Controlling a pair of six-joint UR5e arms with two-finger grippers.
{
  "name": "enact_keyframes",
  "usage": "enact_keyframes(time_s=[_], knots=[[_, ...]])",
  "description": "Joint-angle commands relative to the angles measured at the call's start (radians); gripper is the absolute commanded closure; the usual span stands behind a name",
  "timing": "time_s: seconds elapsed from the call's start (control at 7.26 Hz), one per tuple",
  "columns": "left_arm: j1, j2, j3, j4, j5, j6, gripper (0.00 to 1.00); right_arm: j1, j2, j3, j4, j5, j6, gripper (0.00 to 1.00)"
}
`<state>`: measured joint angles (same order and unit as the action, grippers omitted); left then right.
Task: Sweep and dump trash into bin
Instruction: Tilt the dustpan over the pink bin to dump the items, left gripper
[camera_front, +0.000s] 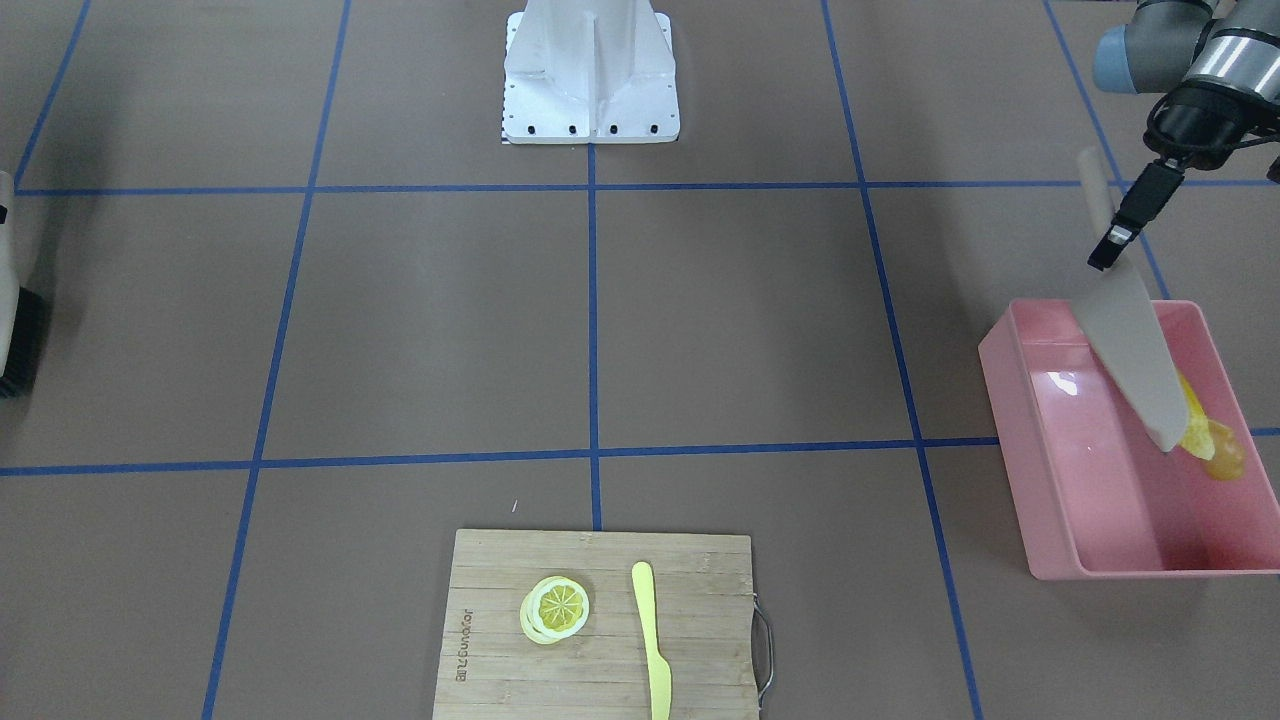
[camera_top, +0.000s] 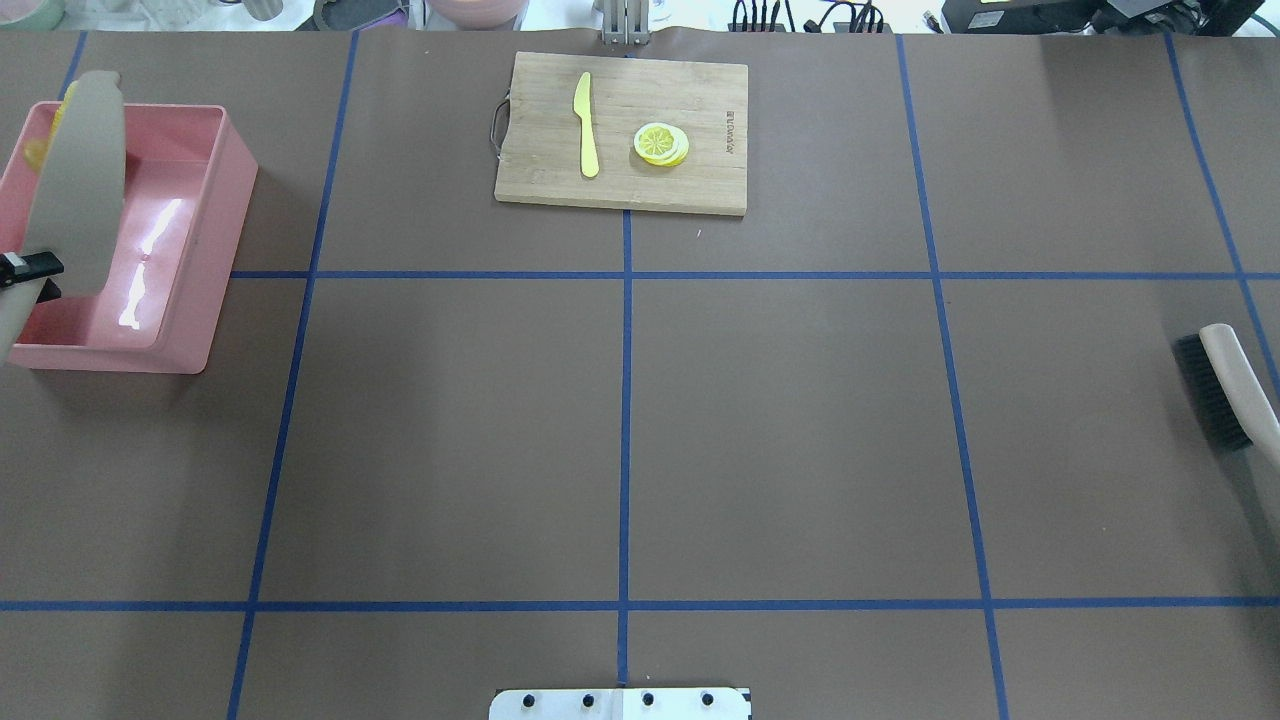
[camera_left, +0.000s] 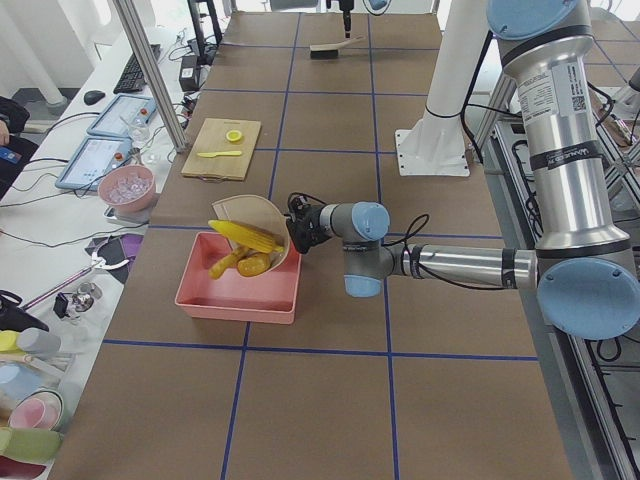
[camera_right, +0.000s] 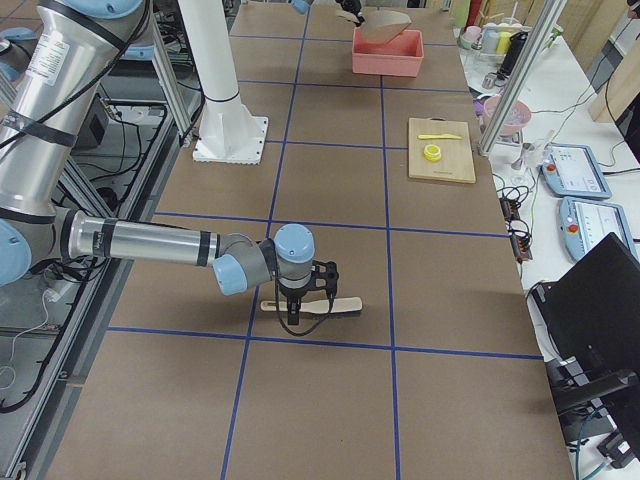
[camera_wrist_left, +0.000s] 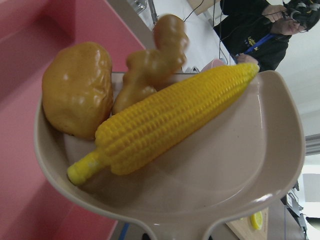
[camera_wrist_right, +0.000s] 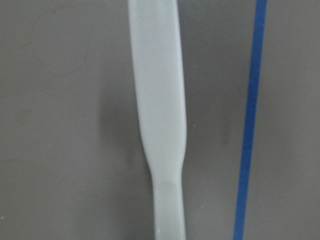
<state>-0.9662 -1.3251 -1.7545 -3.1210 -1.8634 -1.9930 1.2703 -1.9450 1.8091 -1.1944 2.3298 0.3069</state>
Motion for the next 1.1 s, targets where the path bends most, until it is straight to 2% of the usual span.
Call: enact_keyframes(time_s=[0.0, 0.14, 0.55, 0.69, 0.83, 0.96], knots=[[0.003, -0.028, -0.006, -0.054, -0.062, -0.316, 1.0, 0.241, 0.186, -0.022, -0.443, 0.005, -0.4, 0.01], [0.003, -0.042, -0.005, -0.071, -0.069, -0.428, 1.0, 0.292, 0.246, -0.022, -0.59, 0.002, -0.495, 0.01], [0.003, -0.062, -0.008, -0.115, -0.066, -0.66, 1.0, 0.354, 0.232, -0.022, -0.603, -0.004, -0.5, 0.0], [0.003, -0.077, -0.008, -0.151, -0.057, -0.823, 1.0, 0.354, 0.23, -0.039, -0.593, -0.015, -0.496, 0.0], [0.001, -0.085, -0.008, -0.157, -0.053, -0.866, 1.0, 0.389, 0.227, -0.037, -0.593, -0.023, -0.496, 0.0], [0.001, -0.089, -0.008, -0.162, 0.01, -0.856, 1.0, 0.396, 0.225, -0.036, -0.594, -0.023, -0.497, 0.0]])
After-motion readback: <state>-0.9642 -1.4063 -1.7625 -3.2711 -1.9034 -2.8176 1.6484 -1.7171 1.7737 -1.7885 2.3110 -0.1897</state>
